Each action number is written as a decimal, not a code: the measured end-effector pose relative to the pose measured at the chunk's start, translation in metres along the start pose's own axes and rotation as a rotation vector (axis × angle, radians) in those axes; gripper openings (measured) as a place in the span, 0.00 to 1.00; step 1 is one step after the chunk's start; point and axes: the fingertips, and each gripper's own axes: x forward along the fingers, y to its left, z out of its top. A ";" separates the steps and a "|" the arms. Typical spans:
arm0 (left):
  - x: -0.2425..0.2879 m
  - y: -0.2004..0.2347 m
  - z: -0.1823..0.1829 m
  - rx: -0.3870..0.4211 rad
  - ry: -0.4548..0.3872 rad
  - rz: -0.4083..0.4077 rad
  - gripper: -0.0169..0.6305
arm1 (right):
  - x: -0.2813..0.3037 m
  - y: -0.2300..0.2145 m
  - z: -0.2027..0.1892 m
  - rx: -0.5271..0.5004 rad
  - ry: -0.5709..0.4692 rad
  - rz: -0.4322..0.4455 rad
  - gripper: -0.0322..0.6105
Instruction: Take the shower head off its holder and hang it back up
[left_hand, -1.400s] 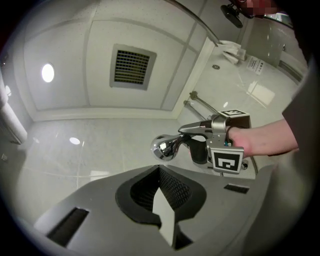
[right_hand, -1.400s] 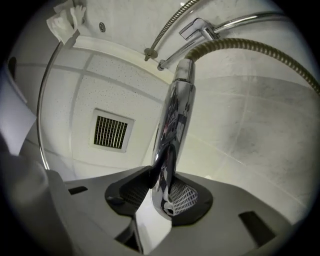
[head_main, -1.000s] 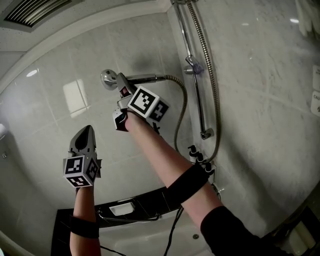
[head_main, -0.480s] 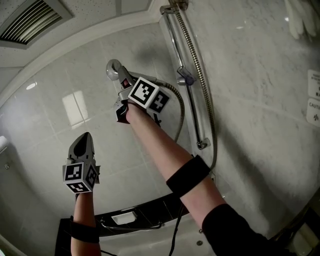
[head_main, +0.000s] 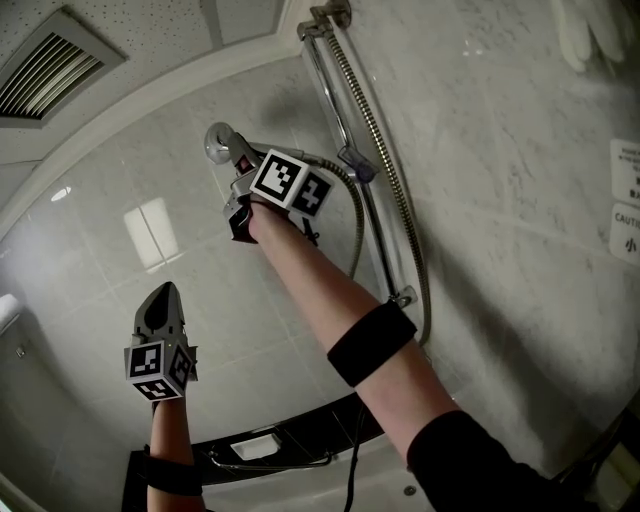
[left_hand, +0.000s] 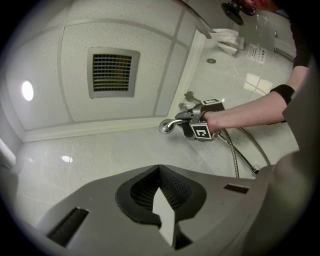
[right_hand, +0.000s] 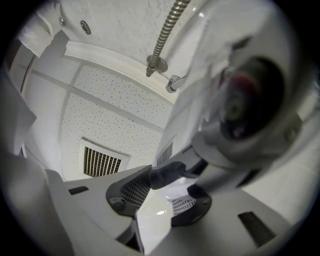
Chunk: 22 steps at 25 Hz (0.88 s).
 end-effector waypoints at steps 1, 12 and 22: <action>0.001 -0.001 0.001 0.001 0.000 0.001 0.03 | 0.002 0.002 0.003 0.000 -0.001 0.007 0.23; 0.004 -0.005 0.020 0.019 -0.016 0.012 0.03 | 0.017 0.011 0.033 0.033 -0.017 0.048 0.23; -0.001 0.002 0.018 0.026 -0.006 0.036 0.03 | 0.031 0.025 0.018 0.060 0.026 0.098 0.23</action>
